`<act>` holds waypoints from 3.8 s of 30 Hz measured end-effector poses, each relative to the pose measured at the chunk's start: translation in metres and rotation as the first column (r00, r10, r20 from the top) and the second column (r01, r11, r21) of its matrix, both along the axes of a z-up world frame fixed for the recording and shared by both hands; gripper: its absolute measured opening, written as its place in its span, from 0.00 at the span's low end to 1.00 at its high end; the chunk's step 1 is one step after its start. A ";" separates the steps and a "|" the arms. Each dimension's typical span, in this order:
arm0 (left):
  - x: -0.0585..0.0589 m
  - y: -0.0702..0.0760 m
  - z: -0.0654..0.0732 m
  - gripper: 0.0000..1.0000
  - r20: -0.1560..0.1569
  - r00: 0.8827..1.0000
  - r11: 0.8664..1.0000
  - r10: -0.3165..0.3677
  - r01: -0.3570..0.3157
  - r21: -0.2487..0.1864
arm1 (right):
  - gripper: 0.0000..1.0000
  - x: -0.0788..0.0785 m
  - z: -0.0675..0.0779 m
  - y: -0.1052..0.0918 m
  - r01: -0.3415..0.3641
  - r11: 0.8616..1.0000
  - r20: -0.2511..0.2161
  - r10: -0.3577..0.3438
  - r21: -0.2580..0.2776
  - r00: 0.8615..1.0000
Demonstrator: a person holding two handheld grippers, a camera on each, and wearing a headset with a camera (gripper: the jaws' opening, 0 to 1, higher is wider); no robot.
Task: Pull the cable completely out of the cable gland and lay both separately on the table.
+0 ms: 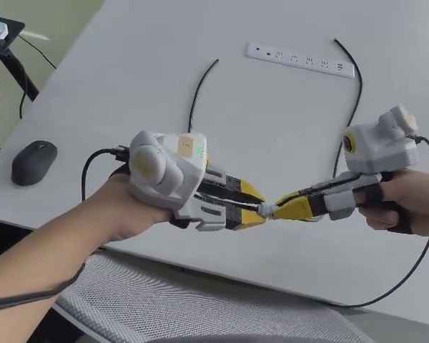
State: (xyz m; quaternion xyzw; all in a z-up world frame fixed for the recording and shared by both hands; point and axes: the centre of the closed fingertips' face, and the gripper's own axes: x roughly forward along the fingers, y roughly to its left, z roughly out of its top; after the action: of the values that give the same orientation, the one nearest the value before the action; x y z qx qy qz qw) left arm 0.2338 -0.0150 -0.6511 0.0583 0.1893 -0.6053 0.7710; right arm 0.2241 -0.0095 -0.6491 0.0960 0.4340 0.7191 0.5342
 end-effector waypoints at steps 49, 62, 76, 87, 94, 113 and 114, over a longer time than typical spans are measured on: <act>0.013 0.000 0.001 0.15 -0.016 0.999 0.998 0.048 -0.048 0.029 | 0.20 0.029 0.004 -0.023 0.294 0.955 0.721 -0.178 -0.037 0.670; 0.015 -0.003 0.001 0.15 -0.009 0.998 0.998 0.062 -0.061 0.029 | 0.12 0.034 -0.015 -0.027 0.370 0.923 0.859 -0.098 -0.111 0.503; 0.016 -0.001 -0.006 0.15 -0.011 0.996 0.995 0.089 -0.088 0.043 | 0.01 0.029 -0.021 -0.017 0.349 0.926 0.895 -0.032 -0.141 0.444; 0.019 -0.001 -0.011 0.15 -0.003 0.995 0.994 0.097 -0.097 0.056 | 0.00 0.035 -0.027 -0.026 0.375 0.914 0.888 -0.039 -0.153 0.458; 0.021 -0.003 -0.008 0.15 -0.003 0.994 0.993 0.106 -0.105 0.054 | 0.00 0.044 -0.029 -0.039 0.443 0.886 0.869 -0.104 -0.141 0.485; 0.022 -0.001 0.000 0.15 -0.011 0.990 0.988 0.142 -0.141 0.057 | 0.00 0.064 -0.041 -0.072 0.665 0.737 0.820 -0.305 -0.118 0.484; 0.022 0.000 0.000 0.15 -0.004 0.989 0.987 0.147 -0.147 0.060 | 0.00 0.066 -0.044 -0.077 0.682 0.720 0.820 -0.309 -0.129 0.481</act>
State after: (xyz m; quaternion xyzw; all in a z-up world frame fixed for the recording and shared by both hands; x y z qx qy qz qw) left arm 0.2557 -0.0155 -0.6506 0.0643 0.2144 -0.5412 0.8105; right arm 0.2897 -0.0867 -0.6930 -0.2083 0.2739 0.3791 0.8590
